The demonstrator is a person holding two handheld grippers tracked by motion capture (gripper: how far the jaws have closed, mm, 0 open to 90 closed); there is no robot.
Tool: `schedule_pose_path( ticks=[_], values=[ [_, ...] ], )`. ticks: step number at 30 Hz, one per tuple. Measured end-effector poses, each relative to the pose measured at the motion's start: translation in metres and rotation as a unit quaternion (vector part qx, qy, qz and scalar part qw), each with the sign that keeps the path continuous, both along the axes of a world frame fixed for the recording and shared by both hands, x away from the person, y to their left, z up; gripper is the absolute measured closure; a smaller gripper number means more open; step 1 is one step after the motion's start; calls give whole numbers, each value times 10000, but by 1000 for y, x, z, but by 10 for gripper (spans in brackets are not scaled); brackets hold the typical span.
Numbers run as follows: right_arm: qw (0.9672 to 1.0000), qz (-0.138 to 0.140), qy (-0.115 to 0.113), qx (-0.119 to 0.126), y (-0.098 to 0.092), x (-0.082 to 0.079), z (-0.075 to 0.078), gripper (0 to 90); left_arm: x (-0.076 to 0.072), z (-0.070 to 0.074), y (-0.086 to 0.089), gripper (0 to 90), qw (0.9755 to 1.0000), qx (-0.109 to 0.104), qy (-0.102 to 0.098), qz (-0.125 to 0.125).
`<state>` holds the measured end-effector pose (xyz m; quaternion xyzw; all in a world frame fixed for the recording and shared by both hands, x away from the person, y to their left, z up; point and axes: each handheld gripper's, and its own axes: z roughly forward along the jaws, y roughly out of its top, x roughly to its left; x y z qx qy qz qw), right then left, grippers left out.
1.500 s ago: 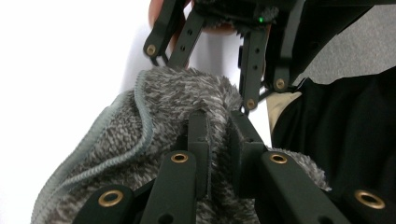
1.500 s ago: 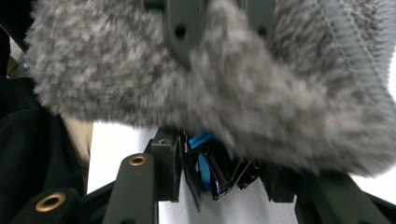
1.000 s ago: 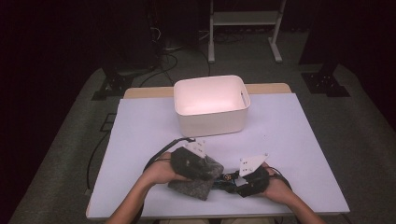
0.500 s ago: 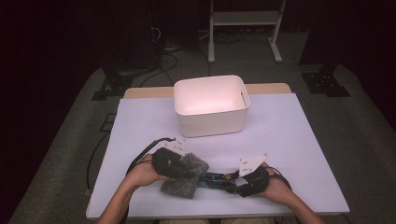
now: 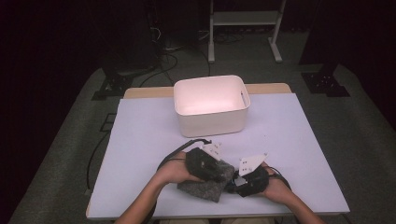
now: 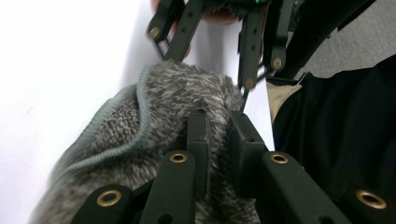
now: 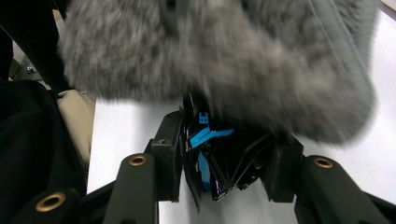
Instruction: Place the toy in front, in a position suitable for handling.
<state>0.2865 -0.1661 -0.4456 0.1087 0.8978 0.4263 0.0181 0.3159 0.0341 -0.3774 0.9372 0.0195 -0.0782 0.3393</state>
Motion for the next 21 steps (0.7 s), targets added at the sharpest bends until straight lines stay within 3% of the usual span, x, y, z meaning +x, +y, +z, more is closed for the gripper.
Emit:
schedule_pose_path(
  ticks=[6,14,21],
  values=[
    [10000,-1,55,5,0,1,0,551,0,0,5,804,10000,23,-16,19],
    [10000,5,20,-14,1,0,0,552,2,3,50,803,9989,1,-7,468],
    [10000,21,4,-33,1,0,0,551,1,5,72,801,9976,65,-25,687]
  ],
)
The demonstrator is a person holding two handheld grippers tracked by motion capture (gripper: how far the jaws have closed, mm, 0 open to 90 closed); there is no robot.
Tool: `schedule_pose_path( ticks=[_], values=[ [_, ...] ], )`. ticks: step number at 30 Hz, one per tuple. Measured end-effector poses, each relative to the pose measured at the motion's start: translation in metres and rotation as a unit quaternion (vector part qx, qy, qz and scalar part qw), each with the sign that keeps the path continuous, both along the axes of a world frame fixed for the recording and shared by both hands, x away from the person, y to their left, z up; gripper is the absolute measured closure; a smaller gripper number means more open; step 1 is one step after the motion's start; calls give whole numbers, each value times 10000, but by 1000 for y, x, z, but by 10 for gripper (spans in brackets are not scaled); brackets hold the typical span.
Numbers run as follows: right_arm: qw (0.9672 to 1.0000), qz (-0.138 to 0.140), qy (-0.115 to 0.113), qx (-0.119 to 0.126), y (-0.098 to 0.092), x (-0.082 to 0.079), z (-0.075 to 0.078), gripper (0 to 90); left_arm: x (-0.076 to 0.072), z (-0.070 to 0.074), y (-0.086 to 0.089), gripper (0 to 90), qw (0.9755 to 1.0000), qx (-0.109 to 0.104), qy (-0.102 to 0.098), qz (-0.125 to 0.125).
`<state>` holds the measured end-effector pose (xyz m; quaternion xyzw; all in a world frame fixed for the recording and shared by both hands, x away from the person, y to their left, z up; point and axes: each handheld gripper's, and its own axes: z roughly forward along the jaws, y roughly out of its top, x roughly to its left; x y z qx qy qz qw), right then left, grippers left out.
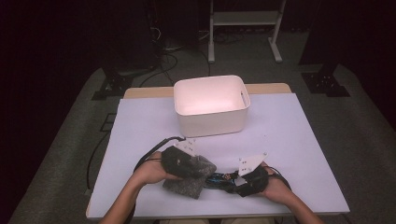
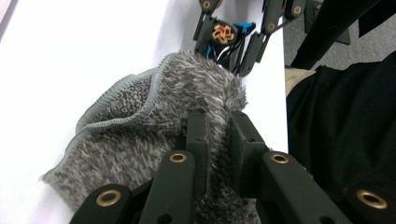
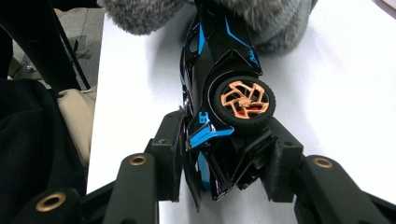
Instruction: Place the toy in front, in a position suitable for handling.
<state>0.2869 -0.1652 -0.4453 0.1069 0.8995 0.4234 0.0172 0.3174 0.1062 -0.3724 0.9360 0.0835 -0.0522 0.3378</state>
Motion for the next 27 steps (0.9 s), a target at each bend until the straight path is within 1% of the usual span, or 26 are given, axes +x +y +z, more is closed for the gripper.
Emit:
schedule_pose_path(
  ticks=[3,4,5,7,9,12,14,16,18,20,22,25,27],
  values=[
    [10000,1,-6,-5,0,0,0,551,0,0,5,801,10000,-37,30,42],
    [10000,2,4,-9,0,0,0,551,0,-2,8,801,9998,-121,91,85],
    [10000,5,6,-11,0,0,0,551,0,-3,8,801,9998,-129,102,77],
    [10000,-5,12,-16,1,0,0,551,0,-5,6,801,9998,-133,133,45],
    [10000,25,-22,-93,2,0,2,554,0,-5,5,801,9998,-122,171,6],
    [9997,146,-12,-184,3,5,4,553,1,-5,2,801,9998,-83,191,-3],
    [9996,196,7,-214,3,9,5,545,1,-5,2,801,9997,-67,245,1],
    [9996,184,50,-204,4,15,7,538,1,-5,1,801,9997,-64,249,-8],
    [9995,219,148,-189,6,20,9,540,1,-5,1,801,9997,-55,256,-1],
    [9994,230,189,-161,5,22,9,539,2,-4,1,800,9997,-60,233,21],
    [9995,172,241,-65,3,22,7,536,3,-4,1,801,9997,-50,233,27],
    [9995,104,280,53,1,22,4,535,6,-1,-6,801,9998,11,211,1],
    [9995,90,292,44,1,21,5,536,6,1,-14,800,9998,9,203,-25]
  ],
)
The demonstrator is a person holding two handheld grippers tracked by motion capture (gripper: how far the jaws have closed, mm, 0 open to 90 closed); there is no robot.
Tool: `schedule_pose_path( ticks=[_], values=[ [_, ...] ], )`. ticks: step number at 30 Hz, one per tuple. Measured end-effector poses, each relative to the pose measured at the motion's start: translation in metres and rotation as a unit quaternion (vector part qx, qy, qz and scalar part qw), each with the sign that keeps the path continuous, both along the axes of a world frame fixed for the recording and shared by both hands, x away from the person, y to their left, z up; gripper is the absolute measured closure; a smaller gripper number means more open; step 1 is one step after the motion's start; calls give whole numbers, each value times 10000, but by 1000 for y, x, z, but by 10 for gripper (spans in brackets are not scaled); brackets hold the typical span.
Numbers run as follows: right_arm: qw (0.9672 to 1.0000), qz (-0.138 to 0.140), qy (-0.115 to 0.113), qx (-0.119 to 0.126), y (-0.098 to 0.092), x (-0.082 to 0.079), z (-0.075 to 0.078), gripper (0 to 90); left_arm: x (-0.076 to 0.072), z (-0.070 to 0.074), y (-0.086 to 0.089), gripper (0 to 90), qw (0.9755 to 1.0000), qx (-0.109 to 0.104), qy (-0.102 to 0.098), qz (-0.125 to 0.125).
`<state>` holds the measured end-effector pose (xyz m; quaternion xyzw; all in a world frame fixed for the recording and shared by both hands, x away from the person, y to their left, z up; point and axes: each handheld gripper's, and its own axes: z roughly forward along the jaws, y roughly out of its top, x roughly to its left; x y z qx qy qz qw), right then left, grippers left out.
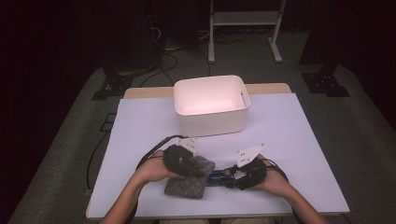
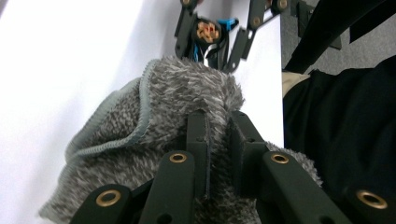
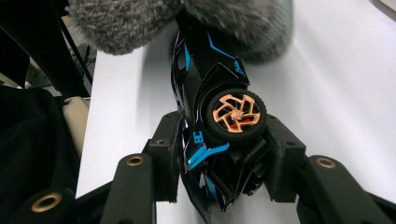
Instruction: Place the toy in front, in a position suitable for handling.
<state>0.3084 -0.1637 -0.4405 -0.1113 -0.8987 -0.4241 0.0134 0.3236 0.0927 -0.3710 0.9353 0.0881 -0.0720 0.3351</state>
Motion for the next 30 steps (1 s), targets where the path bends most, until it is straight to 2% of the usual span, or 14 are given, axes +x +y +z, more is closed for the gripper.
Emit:
schedule_pose_path(
  ticks=[3,4,5,8,12,14,17,20,30],
  values=[
    [10000,-44,-22,9,1,-2,0,535,2,3,-17,800,9998,19,-79,-159],
    [10000,-44,-22,9,1,-2,0,535,2,3,-17,800,9998,19,-79,-159],
    [10000,-81,-12,45,1,-3,0,535,4,2,-31,801,9995,54,-71,-293],
    [9999,-102,-13,77,0,-4,-1,535,3,-1,-51,800,9988,141,-80,-468],
    [9998,-124,11,125,0,-4,-2,534,3,-1,-67,800,9980,120,-106,-603],
    [9998,-131,7,126,0,-4,-2,534,3,-1,-71,800,9974,192,-153,-679],
    [9998,-137,12,145,-1,-4,-2,534,3,-1,-68,800,9976,200,-169,-635],
    [9998,-140,12,153,-1,-4,-2,534,2,0,-57,799,9981,212,-168,-549],
    [9998,-132,-30,133,0,-5,-2,534,-5,4,2,793,9992,304,-240,-49]
  ],
)
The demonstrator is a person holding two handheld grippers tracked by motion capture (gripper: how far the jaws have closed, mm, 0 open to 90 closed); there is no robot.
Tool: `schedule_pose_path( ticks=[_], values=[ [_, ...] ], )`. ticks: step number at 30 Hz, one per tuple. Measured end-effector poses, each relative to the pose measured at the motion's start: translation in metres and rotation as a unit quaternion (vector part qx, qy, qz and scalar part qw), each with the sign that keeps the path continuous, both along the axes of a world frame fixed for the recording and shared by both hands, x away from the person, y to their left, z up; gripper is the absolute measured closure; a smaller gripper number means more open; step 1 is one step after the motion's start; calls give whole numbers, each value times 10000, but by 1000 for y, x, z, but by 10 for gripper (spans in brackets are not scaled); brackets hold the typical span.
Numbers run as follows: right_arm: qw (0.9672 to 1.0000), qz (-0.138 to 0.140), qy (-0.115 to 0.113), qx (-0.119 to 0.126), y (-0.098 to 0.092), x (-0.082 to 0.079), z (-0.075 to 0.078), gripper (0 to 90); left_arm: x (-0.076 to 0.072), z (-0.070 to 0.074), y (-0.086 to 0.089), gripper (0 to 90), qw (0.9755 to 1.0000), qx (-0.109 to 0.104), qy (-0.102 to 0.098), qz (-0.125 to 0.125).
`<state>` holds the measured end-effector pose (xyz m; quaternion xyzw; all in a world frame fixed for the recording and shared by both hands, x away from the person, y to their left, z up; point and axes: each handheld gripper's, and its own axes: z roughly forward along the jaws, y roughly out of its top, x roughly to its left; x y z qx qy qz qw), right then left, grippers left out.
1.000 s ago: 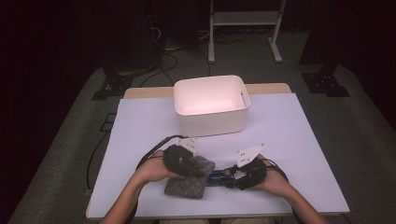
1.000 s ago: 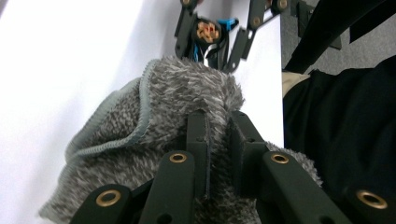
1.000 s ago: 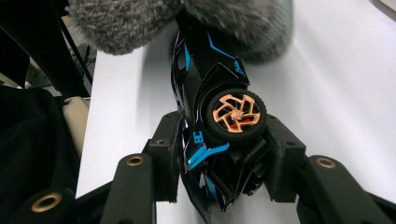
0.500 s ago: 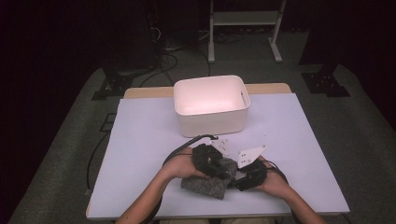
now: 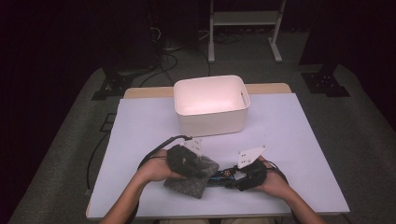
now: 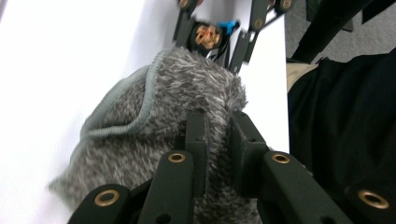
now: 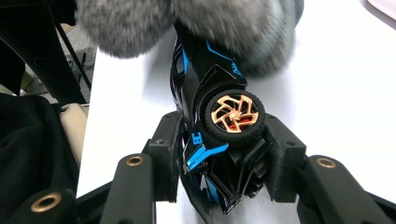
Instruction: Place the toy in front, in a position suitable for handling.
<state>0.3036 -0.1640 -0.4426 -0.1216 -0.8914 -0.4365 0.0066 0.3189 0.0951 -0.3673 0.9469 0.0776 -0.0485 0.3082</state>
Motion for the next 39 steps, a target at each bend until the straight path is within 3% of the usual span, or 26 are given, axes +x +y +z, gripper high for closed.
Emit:
schedule_pose_path(
  ticks=[8,17,23,30,35,39],
  values=[
    [10000,-26,-20,-15,0,-1,0,534,-1,-2,25,791,9996,-45,36,283],
    [9999,-115,-18,-51,1,-3,0,521,3,-3,3,791,9999,58,100,77],
    [9997,-161,-65,-180,5,-5,2,500,2,-7,5,792,9997,-94,174,111],
    [9994,119,-81,-320,26,1,-3,477,5,-8,7,793,9996,-187,195,111],
    [9990,288,-91,-330,25,4,-1,524,11,-8,7,801,9991,-260,232,227],
    [9980,309,-330,-431,23,11,2,546,20,-5,1,800,9994,-146,168,261]
  ],
)
